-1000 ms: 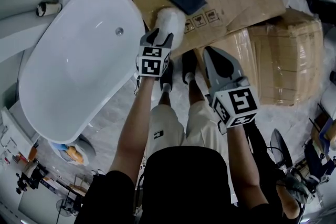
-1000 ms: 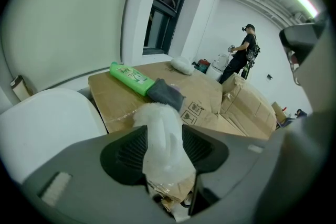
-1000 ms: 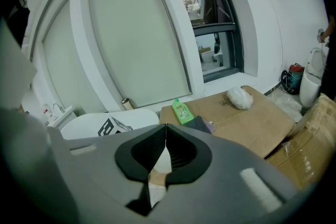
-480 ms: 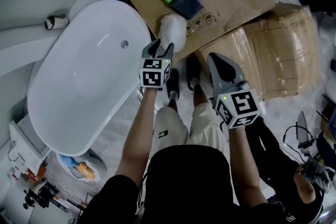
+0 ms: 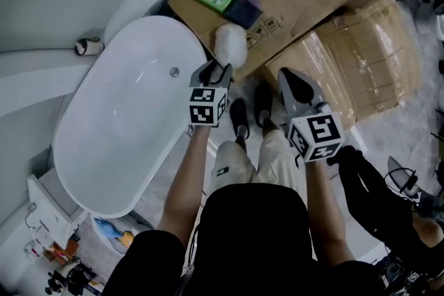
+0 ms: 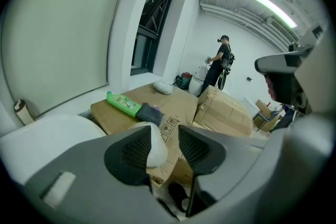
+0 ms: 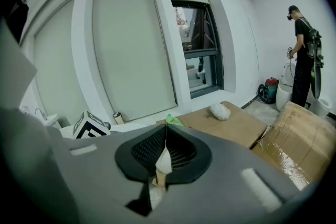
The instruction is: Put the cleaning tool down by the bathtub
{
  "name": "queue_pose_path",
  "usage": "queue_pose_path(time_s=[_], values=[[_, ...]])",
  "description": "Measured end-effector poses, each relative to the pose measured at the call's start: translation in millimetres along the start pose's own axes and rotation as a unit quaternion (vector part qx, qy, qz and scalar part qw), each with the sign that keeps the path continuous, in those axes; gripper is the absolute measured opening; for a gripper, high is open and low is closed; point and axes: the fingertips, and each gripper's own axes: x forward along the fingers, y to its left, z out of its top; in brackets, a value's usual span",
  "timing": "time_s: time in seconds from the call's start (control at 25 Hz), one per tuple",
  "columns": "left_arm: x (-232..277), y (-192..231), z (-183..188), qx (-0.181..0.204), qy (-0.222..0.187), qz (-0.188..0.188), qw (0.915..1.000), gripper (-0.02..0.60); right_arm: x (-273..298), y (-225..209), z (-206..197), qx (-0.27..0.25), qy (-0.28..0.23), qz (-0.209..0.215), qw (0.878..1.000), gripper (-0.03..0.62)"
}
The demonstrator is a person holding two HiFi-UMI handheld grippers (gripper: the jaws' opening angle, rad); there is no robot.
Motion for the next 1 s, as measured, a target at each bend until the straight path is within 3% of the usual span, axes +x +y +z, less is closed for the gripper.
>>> queue_pose_path(time_s=[0.48, 1.0], values=[[-68, -53, 12, 0.013, -0.042, -0.008, 0.999, 0.101, -58, 20, -3, -0.009, -0.028, 0.006, 1.0, 0.009], [-173, -129, -6, 0.006, -0.094, 0.02, 0.9954, 0.049, -156, 51, -29, -0.028, -0.055, 0.037, 0.997, 0.008]])
